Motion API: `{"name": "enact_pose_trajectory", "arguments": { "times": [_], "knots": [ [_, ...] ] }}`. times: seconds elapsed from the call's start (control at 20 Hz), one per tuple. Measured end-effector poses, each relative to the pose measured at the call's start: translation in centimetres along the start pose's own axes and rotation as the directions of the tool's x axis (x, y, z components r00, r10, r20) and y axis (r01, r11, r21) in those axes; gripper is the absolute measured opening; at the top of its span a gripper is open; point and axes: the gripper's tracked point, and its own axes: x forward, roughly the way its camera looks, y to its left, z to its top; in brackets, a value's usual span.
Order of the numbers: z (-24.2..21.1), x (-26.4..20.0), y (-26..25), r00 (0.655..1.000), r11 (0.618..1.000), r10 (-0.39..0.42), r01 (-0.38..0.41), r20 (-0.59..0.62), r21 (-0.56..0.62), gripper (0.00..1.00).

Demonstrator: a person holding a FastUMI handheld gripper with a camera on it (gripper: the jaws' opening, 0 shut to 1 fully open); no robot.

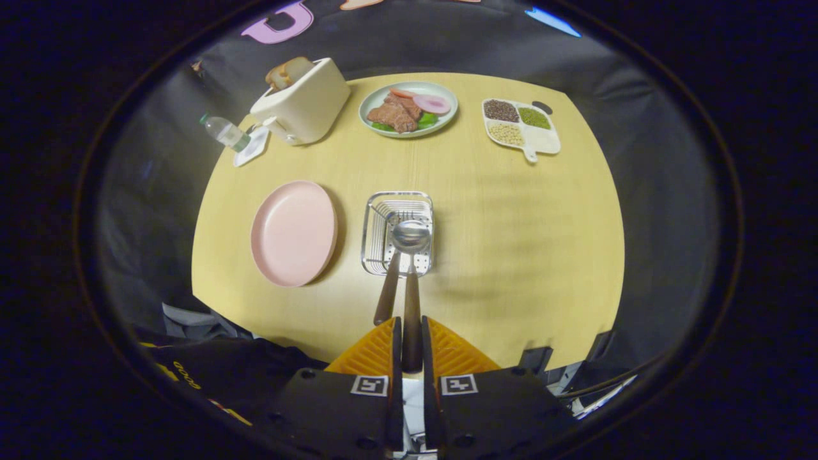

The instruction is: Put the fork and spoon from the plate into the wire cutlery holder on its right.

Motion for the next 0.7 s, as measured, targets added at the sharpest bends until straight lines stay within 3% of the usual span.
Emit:
{"name": "enact_pose_trajectory", "arguments": {
  "times": [0.05, 0.3, 0.55, 0.7],
  "knots": [
    [0.2, -0.3, 0.4, 1.0, 1.0, 0.017, -0.017, 0.009, 0.005, 0.16],
    [-0.3, -1.2, 0.3, 0.997, 1.0, 0.009, -0.008, 0.076, -0.015, 1.0],
    [-0.1, -2.4, 0.1, 0.981, 1.0, -0.013, 0.014, 0.191, -0.006, 0.99],
    [0.7, -3.7, 1.5, 0.949, 1.0, 0.008, -0.015, 0.315, 0.02, 0.99]
  ]
}}
